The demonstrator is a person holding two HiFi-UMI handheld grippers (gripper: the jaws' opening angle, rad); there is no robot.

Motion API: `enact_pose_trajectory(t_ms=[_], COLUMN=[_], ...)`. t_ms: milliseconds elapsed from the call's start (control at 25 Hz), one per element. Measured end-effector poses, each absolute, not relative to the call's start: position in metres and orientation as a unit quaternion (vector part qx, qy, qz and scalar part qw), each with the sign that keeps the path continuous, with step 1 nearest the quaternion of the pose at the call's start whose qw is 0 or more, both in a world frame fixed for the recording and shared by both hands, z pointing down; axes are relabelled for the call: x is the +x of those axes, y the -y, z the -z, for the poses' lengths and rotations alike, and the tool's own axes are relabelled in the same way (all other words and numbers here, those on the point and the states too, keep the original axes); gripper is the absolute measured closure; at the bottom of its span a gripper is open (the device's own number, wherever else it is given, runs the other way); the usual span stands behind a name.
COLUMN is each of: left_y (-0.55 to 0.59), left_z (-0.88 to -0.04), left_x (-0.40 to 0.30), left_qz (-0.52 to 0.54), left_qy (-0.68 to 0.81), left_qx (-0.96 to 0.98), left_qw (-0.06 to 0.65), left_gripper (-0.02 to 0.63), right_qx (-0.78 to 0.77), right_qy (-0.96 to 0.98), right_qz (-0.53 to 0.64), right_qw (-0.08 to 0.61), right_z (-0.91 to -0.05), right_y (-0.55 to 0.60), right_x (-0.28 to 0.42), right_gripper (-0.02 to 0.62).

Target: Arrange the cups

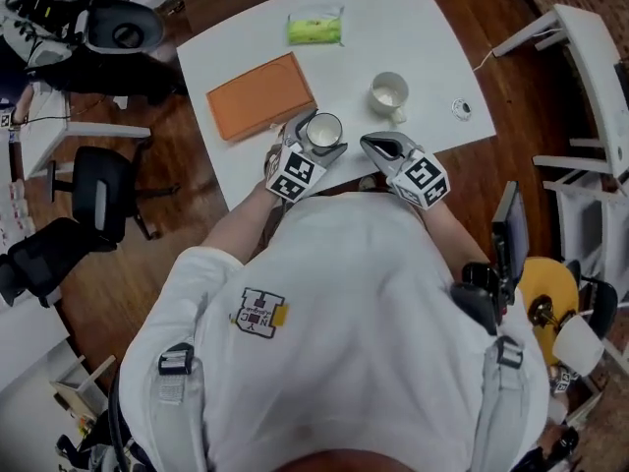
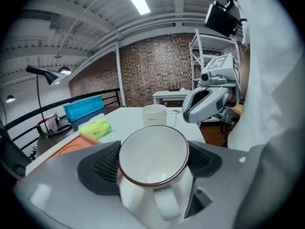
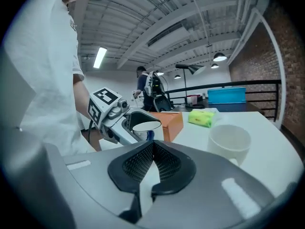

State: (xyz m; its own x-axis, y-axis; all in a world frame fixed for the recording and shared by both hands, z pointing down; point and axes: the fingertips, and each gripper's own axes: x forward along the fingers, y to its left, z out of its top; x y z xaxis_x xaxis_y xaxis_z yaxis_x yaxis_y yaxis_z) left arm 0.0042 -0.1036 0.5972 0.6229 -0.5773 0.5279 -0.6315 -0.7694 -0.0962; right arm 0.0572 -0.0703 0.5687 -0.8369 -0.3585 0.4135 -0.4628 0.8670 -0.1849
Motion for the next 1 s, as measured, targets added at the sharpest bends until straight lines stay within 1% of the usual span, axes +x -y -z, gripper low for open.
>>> enact_pose_trajectory(t_ms=[200, 440, 560, 680, 880, 1000], left_y=[0.103, 0.143, 0.17, 0.191, 0.205, 0.207], left_z=[-0.552, -0.506, -0.502, -0.515, -0.545, -0.553], left_x=[-0.069, -0.175, -0.214, -0.236, -0.245, -0.241], left_qz=[-0.25, -0.251, -0.258, -0.267, -0.285, -0.285], left_qy=[0.409, 0.497, 0.517, 0.521, 0.513, 0.508], left_qx=[0.876, 0.83, 0.815, 0.809, 0.806, 0.809], left_qw=[0.05, 0.036, 0.037, 0.054, 0.077, 0.073], left_gripper=[0.189, 0.19, 0.19, 0.189, 0.189, 0.189], right_qx=[0.144, 0.102, 0.112, 0.135, 0.18, 0.199], right_qy=[0.97, 0.98, 0.978, 0.975, 0.967, 0.963], right_qz=[-0.108, -0.087, -0.087, -0.09, -0.104, -0.111], right_qw=[0.164, 0.15, 0.152, 0.152, 0.145, 0.143], right_z=[-0.541, -0.521, -0.522, -0.522, -0.523, -0.526], right_y=[0.078, 0.065, 0.061, 0.06, 0.064, 0.063], right_x=[-0.018, -0.06, -0.062, -0.053, -0.035, -0.025], right_gripper=[0.595, 0.595, 0.595, 0.595, 0.595, 0.595])
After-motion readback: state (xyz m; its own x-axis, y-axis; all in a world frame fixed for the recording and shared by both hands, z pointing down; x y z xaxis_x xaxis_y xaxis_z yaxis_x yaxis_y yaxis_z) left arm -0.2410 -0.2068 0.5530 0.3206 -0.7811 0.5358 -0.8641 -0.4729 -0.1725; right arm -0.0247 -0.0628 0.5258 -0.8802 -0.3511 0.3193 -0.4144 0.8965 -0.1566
